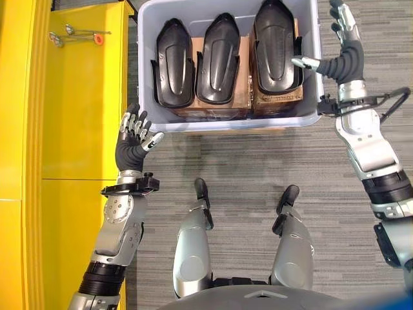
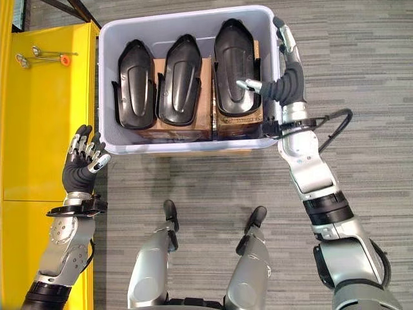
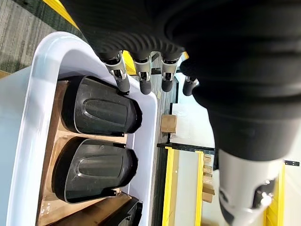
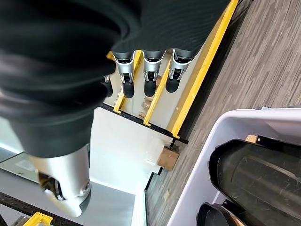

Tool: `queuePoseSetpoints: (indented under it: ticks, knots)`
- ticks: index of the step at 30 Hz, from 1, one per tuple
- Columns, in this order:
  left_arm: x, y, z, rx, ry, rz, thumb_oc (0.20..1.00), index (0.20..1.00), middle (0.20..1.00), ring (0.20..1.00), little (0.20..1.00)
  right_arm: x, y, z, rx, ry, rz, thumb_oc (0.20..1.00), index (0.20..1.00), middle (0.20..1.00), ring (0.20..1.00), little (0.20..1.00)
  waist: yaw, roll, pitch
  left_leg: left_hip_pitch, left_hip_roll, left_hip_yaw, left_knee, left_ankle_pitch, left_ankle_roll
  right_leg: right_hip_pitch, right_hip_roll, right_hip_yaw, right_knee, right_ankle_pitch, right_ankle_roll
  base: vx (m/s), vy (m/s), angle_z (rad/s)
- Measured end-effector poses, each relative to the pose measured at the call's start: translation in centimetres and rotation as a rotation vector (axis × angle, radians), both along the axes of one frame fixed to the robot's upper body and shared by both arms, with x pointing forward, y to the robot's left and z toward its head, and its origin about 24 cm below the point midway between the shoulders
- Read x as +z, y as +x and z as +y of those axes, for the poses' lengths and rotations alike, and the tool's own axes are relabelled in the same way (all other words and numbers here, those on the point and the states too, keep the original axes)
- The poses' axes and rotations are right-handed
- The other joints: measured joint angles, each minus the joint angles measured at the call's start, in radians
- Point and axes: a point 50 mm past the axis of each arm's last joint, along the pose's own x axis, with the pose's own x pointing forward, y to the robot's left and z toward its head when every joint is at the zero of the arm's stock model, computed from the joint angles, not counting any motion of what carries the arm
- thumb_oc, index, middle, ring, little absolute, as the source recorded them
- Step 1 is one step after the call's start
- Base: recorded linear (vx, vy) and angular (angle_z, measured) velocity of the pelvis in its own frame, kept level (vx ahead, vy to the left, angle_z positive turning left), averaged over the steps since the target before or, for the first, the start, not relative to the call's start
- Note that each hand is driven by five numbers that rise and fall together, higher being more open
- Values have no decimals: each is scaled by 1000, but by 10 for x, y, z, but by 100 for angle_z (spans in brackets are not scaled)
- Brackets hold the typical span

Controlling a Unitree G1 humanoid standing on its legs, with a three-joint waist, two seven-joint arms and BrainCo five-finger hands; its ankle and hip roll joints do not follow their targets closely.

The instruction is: Move parts from the plastic box to the shelf.

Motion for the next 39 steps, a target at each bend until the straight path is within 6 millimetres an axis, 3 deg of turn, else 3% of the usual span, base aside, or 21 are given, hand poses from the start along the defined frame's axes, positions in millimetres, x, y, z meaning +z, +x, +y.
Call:
queuePoseSetpoints:
  ticks: [4, 13, 18, 24, 39]
  knots:
    - [2, 2, -2, -15, -35, -8, 1000, 1000, 1000, 1000, 1000, 5, 8, 4, -10, -14, 6, 1000, 1000, 1000, 1000, 1000, 2, 1, 15, -1, -4, -2, 0, 0, 1, 1, -3, -2, 0, 1, 0, -4, 2, 2]
    - [27, 15, -10, -50, -37, -119, 1000, 1000, 1000, 1000, 1000, 7, 29, -2, -78, -15, 58, 1000, 1000, 1000, 1000, 1000, 20, -2, 31, -17, -11, -21, 2, 5, 5, 1, -8, -14, 0, 3, 3, -11, 2, 6]
    - [26, 16, -15, -70, -59, -111, 1000, 1000, 1000, 1000, 1000, 7, 38, -7, -98, 22, 101, 1000, 1000, 1000, 1000, 1000, 23, -6, 44, -37, -11, -25, 2, 10, 5, -18, -7, -17, 0, 5, 2, 31, -3, 2]
    - [29, 19, -22, -104, -62, -119, 1000, 1000, 1000, 1000, 1000, 10, 46, 9, -67, -1, 120, 1000, 1000, 1000, 1000, 1000, 26, -6, 50, -76, -10, -25, 2, 19, 7, -60, -4, -14, 7, 11, 1, 6, -2, 0]
    - [32, 21, -28, -128, -54, -128, 1000, 1000, 1000, 1000, 1000, -14, 63, 22, -70, 27, 250, 1000, 1000, 1000, 1000, 1000, 31, -6, 64, -107, -12, -34, 8, 21, 9, -84, -6, -14, 10, 11, 1, 8, 0, 1]
